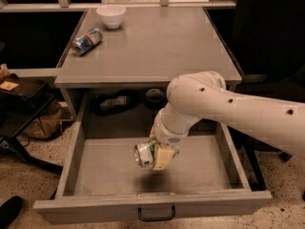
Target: Place 7up can into top drawer
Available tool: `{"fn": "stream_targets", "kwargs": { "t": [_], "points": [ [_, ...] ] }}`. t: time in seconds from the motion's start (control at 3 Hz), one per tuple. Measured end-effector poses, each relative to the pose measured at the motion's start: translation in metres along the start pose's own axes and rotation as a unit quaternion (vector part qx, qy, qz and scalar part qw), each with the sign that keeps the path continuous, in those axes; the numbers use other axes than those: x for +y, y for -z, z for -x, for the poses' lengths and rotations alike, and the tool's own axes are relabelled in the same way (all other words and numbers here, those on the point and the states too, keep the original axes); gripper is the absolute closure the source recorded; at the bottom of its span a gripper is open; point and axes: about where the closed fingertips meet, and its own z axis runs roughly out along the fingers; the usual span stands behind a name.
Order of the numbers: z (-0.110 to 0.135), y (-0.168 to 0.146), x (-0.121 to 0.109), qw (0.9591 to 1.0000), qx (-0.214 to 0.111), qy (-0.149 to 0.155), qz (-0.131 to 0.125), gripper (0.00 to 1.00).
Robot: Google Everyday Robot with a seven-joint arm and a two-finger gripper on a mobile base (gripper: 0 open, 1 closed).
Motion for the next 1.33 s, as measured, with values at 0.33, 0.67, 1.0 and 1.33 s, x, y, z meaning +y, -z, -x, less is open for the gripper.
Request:
{"fn": "stream_targets", "kwargs": {
  "t": [0.33, 0.67, 1.0, 1.33],
  "points": [
    [0.000, 0.000, 0.000, 1.0000, 0.000, 0.000, 0.000, 1.00],
    [0.002, -0.009, 0.002, 0.9998, -0.014, -0.011, -0.001, 1.00],
    [0.003, -0.024, -0.011, 0.9992, -0.023, -0.026, -0.017, 1.00],
    [-0.004, -0.049, -0.022, 0.9969, -0.039, -0.053, -0.043, 1.00]
  ]
}}
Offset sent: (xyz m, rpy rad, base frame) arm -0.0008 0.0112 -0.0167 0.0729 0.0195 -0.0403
